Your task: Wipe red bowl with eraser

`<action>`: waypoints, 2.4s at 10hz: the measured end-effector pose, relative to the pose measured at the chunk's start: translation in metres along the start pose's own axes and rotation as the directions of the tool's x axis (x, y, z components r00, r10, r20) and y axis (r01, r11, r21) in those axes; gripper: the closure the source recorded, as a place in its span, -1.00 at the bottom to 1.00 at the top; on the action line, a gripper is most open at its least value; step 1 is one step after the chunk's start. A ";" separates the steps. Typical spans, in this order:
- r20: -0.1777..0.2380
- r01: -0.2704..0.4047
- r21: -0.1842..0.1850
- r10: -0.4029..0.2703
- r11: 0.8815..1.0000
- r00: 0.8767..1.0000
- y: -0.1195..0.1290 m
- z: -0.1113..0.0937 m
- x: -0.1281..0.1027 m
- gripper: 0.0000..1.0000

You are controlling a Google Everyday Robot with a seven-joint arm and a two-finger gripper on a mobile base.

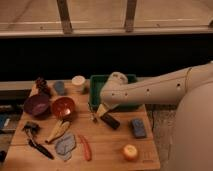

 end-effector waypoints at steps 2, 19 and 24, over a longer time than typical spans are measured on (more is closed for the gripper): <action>0.004 -0.001 -0.012 0.001 1.000 1.000 0.001 0.010 0.000 -0.60; -0.142 -0.014 -0.162 -0.009 0.987 0.990 0.048 0.059 0.036 -0.60; -0.196 -0.048 -0.160 0.016 0.986 0.980 0.028 0.078 0.047 -0.60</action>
